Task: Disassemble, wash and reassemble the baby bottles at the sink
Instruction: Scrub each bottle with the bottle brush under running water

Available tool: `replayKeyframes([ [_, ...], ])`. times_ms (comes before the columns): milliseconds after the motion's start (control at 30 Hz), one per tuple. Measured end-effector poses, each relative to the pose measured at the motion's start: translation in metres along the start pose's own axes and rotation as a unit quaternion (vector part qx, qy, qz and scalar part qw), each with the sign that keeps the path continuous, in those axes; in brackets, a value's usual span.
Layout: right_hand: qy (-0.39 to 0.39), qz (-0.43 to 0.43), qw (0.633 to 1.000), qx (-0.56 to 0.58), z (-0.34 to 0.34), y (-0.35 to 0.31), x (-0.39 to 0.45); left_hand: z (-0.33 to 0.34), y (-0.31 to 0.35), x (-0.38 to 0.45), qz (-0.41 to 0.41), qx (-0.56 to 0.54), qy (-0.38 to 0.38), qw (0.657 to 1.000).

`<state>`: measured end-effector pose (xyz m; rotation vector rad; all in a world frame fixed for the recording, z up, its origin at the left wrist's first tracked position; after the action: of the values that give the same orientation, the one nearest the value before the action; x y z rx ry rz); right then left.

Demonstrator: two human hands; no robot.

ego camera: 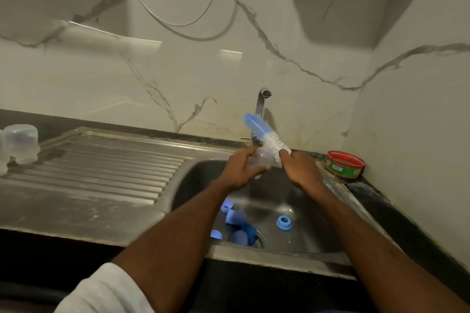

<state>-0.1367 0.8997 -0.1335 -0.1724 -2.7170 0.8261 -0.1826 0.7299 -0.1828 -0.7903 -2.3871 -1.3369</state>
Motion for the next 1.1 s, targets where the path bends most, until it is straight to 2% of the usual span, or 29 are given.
replayKeyframes([
  [67,0.017,-0.006,1.000,-0.010,-0.001,-0.003,-0.002,0.009,0.002,0.000,0.012,-0.028,-0.054,0.998],
  [233,0.107,0.035,0.993,-0.039,-0.021,0.005,-0.001,-0.005,0.007,0.005,0.005,-0.105,0.021,0.994],
  [267,0.110,0.034,0.993,-0.038,-0.022,0.007,-0.001,-0.007,0.009,0.005,0.009,-0.109,0.010,0.994],
  [400,0.023,-0.018,0.999,-0.026,-0.008,0.006,0.000,0.003,0.021,-0.006,-0.013,-0.169,-0.147,0.974],
  [467,0.021,-0.027,0.999,-0.042,-0.009,0.007,0.002,0.005,0.024,-0.008,-0.018,-0.181,-0.179,0.967],
  [600,0.054,-0.059,0.984,-0.157,-0.020,0.012,0.003,0.003,0.029,-0.008,-0.032,-0.216,-0.208,0.953],
  [667,0.066,-0.071,0.977,-0.189,-0.025,0.013,0.003,0.002,0.027,-0.007,-0.039,-0.225,-0.198,0.953],
  [833,0.054,-0.072,0.974,-0.206,-0.025,0.018,0.006,-0.010,0.014,-0.002,-0.037,-0.177,-0.071,0.981],
  [900,0.049,-0.075,0.976,-0.199,-0.022,0.014,0.005,-0.006,0.009,-0.003,-0.045,-0.167,-0.095,0.980],
  [1000,0.030,-0.070,0.989,-0.130,-0.014,0.009,0.004,0.006,0.015,-0.005,-0.030,-0.143,-0.154,0.977],
  [1033,0.027,-0.063,0.991,-0.113,-0.013,0.007,0.002,0.007,0.017,-0.005,-0.016,-0.130,-0.145,0.981],
  [1100,0.025,-0.067,0.991,-0.112,-0.013,0.006,0.002,0.003,0.018,-0.001,0.004,-0.090,-0.071,0.993],
])
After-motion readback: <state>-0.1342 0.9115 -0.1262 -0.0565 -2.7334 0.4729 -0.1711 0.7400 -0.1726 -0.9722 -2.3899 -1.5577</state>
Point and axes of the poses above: each hand's wrist, its own x-axis towards the middle knuckle, its own z-axis out of the palm, y = z × x, the point moved 3 cm from there along x, towards the middle knuckle, and after that the axes turned 4 degrees about -y, right-handed, at the moved point
